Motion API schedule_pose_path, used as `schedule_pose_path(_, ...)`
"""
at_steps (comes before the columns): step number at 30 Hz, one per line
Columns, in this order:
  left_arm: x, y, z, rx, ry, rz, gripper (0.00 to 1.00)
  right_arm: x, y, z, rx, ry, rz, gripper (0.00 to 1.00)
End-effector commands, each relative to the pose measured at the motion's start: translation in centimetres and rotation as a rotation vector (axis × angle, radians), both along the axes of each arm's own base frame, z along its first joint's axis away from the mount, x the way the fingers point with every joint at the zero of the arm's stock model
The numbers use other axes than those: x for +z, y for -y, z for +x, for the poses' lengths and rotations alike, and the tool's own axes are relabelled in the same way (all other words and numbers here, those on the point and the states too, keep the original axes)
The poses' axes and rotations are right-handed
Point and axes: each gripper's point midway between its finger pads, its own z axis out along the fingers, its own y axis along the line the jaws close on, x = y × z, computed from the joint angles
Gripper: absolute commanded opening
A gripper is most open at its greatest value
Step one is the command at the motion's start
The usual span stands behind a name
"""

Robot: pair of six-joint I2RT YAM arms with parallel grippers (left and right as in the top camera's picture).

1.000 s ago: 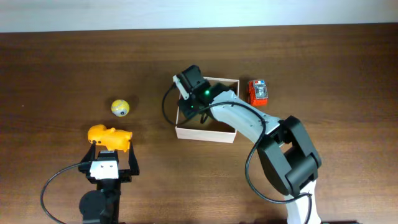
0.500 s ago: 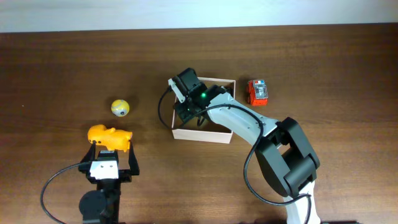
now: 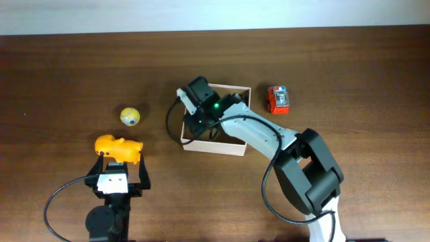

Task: Pack container

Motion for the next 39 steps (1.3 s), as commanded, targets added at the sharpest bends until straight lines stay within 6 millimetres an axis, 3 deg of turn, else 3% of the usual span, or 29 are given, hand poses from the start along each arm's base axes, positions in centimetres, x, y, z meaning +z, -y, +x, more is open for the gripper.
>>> schedule_pose_path(1, -0.1, 0.1, 0.0, -0.007, 0.002, 0.008, 0.99, 0.6, -2.1, -1.1, 0.038, -0.004, 0.031, 0.34)
schedule_pose_path(8, -0.1, 0.1, 0.0, -0.007, 0.002, 0.008, 0.99, 0.2, -2.0, -2.2, 0.052, -0.035, 0.003, 0.34)
schedule_pose_path(13, -0.1, 0.1, 0.0, -0.007, 0.002, 0.008, 0.99, 0.0, -1.0, -1.7, 0.029, -0.042, -0.012, 0.34)
schedule_pose_path(25, -0.1, 0.1, 0.0, -0.007, 0.002, 0.008, 0.99, -1.0, 4.2, -0.1, -0.076, -0.093, -0.097, 0.34)
schedule_pose_path(39, -0.1, 0.1, 0.0, -0.007, 0.002, 0.008, 0.99, -0.7, 4.1, 0.6, -0.05, -0.059, -0.094, 0.38)
